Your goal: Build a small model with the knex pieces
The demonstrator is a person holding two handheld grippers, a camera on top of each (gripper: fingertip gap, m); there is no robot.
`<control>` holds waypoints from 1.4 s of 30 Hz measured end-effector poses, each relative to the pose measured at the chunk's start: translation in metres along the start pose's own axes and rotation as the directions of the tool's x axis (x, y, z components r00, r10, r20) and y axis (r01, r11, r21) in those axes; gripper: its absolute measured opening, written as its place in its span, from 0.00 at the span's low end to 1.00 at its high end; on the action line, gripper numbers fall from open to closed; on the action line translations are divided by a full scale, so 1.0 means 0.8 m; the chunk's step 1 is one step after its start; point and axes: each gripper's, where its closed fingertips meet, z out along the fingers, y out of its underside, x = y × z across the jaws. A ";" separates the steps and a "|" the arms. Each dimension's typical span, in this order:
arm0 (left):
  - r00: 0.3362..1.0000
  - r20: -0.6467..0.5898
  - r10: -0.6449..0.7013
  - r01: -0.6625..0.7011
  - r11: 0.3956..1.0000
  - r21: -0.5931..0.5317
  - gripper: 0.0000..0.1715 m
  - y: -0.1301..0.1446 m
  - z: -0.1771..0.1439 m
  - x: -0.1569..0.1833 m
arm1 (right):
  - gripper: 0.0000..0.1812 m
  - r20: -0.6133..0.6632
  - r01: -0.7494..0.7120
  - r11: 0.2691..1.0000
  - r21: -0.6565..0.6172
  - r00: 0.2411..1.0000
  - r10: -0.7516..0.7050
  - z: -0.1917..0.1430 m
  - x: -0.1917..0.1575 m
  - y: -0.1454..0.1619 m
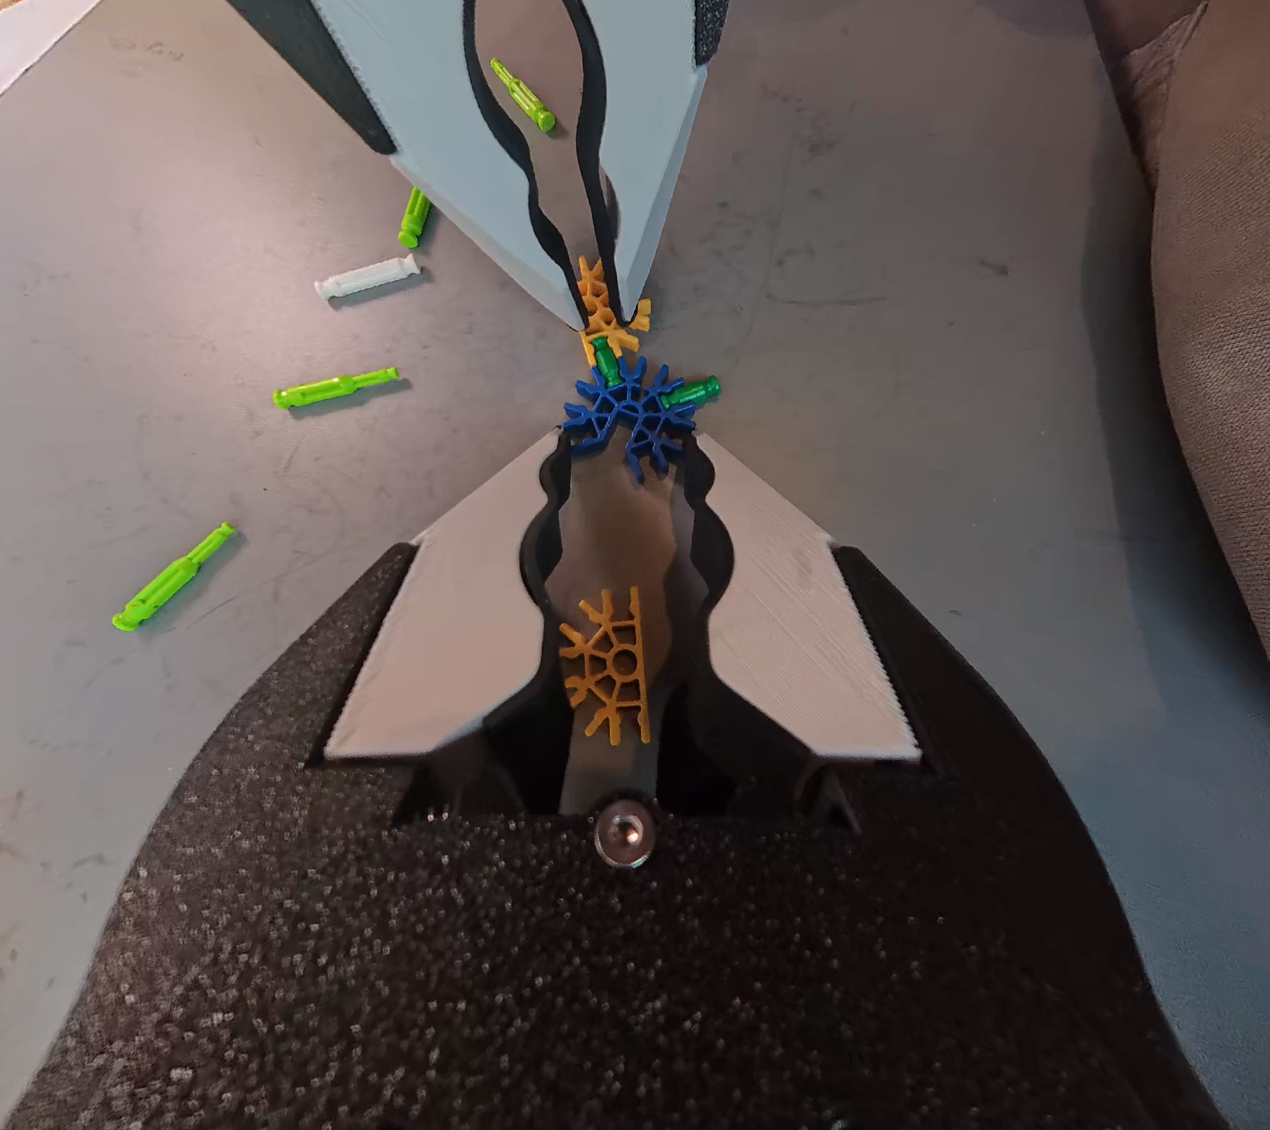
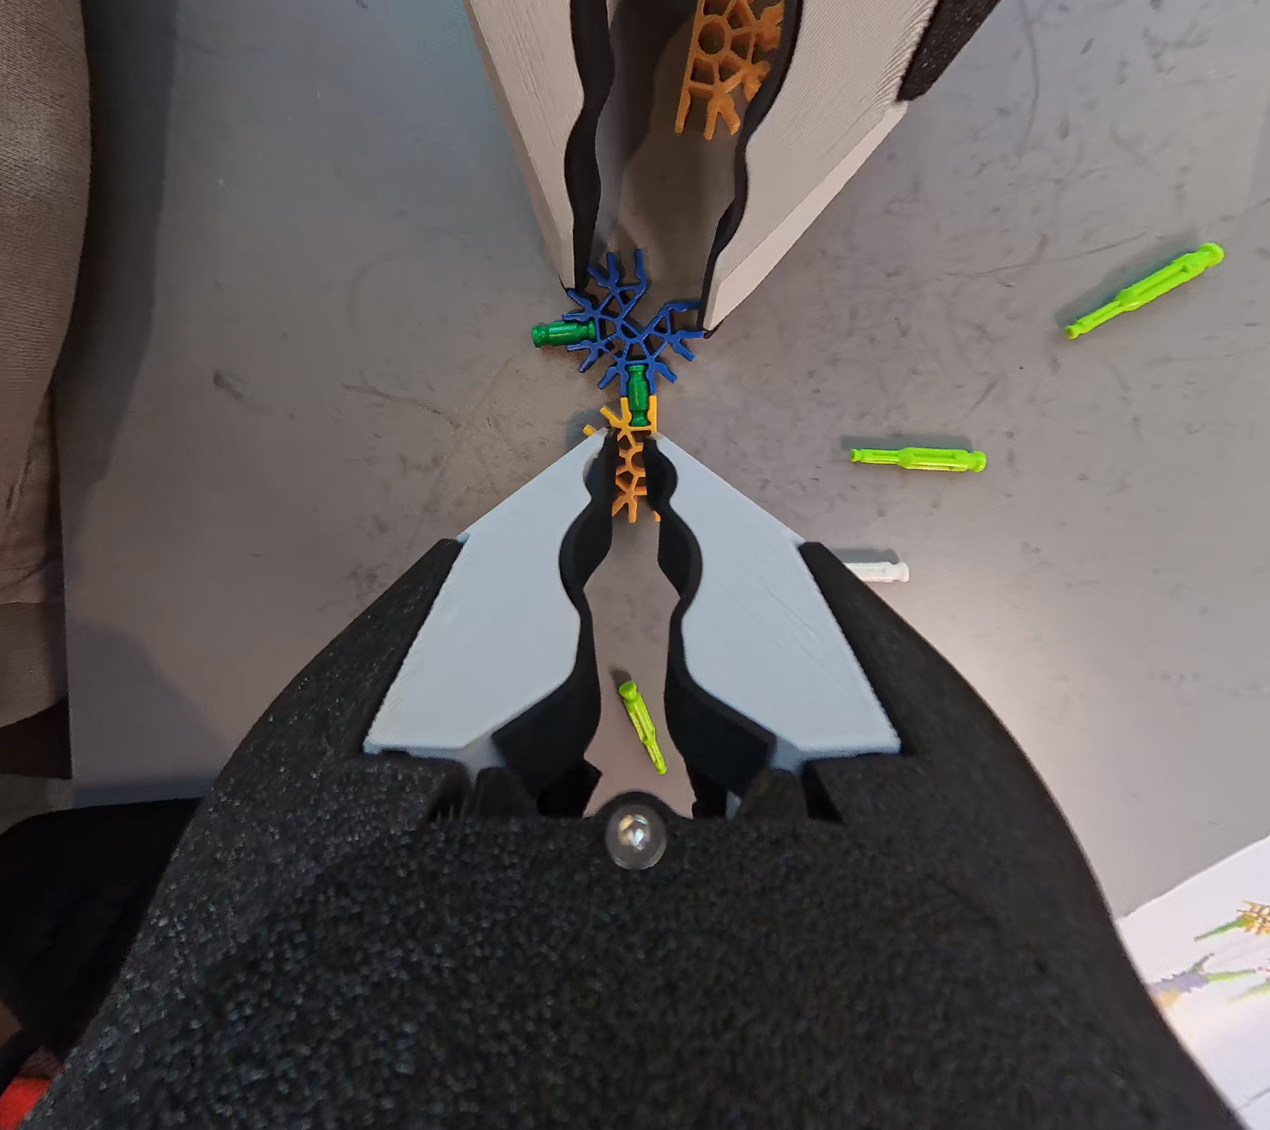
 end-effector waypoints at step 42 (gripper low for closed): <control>0.920 0.184 -0.347 0.364 0.929 -0.066 0.19 0.026 -0.024 -0.044 | 0.15 -0.334 -0.062 0.786 0.615 0.883 0.331 -0.052 0.051 0.030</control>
